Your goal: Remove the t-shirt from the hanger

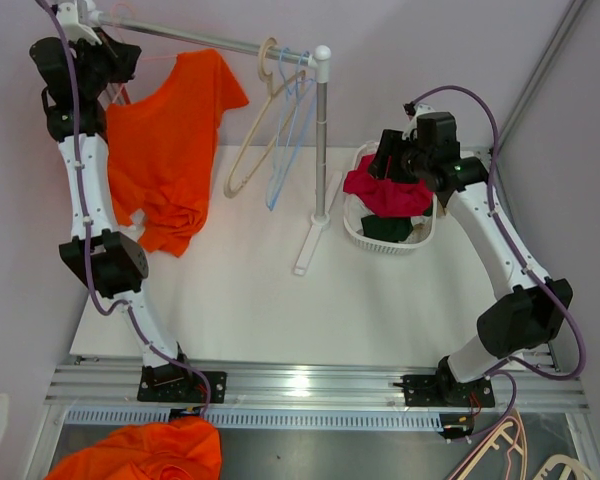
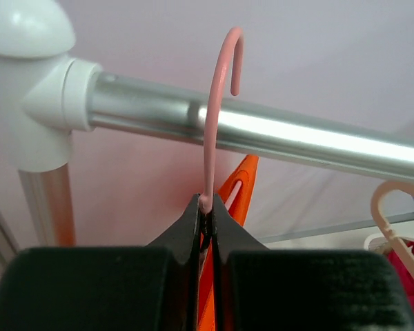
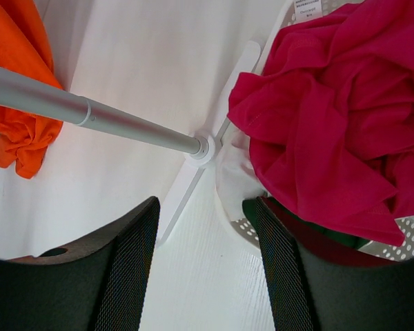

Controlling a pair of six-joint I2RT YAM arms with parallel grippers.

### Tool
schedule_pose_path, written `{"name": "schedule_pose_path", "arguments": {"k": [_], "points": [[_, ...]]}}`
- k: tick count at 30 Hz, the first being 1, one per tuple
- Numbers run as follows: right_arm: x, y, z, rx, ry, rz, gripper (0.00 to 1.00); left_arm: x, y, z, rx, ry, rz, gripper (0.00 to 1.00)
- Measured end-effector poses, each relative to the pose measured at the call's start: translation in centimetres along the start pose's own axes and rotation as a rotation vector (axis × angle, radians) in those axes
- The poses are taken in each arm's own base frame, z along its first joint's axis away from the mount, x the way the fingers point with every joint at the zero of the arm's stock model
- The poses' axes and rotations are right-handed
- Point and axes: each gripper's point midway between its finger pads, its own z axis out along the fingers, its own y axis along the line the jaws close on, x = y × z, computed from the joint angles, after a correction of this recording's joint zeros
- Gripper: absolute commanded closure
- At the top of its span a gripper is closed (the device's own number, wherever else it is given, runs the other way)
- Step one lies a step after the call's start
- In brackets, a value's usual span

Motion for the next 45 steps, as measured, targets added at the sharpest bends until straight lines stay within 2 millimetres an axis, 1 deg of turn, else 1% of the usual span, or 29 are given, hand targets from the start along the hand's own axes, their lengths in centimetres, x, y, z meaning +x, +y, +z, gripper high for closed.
{"name": "schedule_pose_path", "arguments": {"k": [5, 9, 11, 15, 18, 21, 23, 27, 29, 30, 31, 34, 36, 40, 43, 45], "points": [[0.3, 0.0, -0.5, -0.002, -0.001, -0.001, 0.38, -1.0, -2.0, 0.1, 0.059, -0.026, -0.011, 0.99], [0.2, 0.2, -0.8, -0.007, -0.013, -0.002, 0.38, -2.1, -4.3, 0.0, 0.089, -0.047, -0.022, 0.99], [0.2, 0.2, -0.9, -0.012, -0.014, -0.002, 0.38, -2.6, -5.3, -0.2, 0.075, -0.055, -0.017, 0.99], [0.6, 0.4, -1.0, -0.023, -0.008, -0.001, 0.38, -2.8, -7.3, -0.7, -0.007, -0.038, 0.004, 0.99], [0.9, 0.7, -1.0, -0.036, -0.001, -0.003, 0.38, -2.4, -9.2, -1.7, -0.073, -0.017, -0.002, 0.99], [1.2, 1.2, -1.0, -0.051, 0.007, -0.008, 0.38, -1.4, -10.8, -3.6, -0.142, 0.016, -0.017, 0.99], [1.7, 1.9, -1.1, -0.064, 0.015, -0.016, 0.38, -1.1, -11.4, -4.8, -0.201, 0.028, -0.022, 0.99], [2.3, 4.0, -1.7, -0.108, 0.021, -0.044, 0.38, -1.1, -12.1, -7.4, -0.322, 0.029, -0.018, 0.99], [2.4, 5.0, -2.2, -0.13, 0.017, -0.055, 0.38, -0.5, -12.1, -9.0, -0.394, 0.037, -0.013, 0.99], [2.5, 5.5, -2.5, -0.143, 0.015, -0.061, 0.38, -0.3, -11.7, -9.7, -0.437, 0.039, -0.007, 0.99], [2.5, 6.0, -2.8, -0.156, 0.01, -0.068, 0.38, 0.2, -12.1, -10.4, -0.451, 0.048, -0.004, 0.99], [2.9, 7.7, -4.0, -0.206, -0.001, -0.091, 0.39, 1.2, -12.2, -12.5, -0.546, 0.062, 0.018, 0.99], [3.5, 9.2, -5.0, -0.259, -0.015, -0.113, 0.39, 1.9, -12.5, -14.0, -0.609, 0.076, 0.037, 0.99], [6.0, 13.4, -8.1, -0.428, -0.046, -0.182, 0.36, 2.4, -12.7, -16.8, -0.717, 0.086, 0.086, 0.99], [7.5, 17.0, -10.7, -0.573, -0.08, -0.24, 0.35, 1.9, -11.9, -19.2, -0.828, 0.082, 0.129, 0.99], [8.4, 19.6, -12.1, -0.67, -0.099, -0.28, 0.32, 1.6, -11.5, -20.6, -0.892, 0.079, 0.151, 0.99]]}}
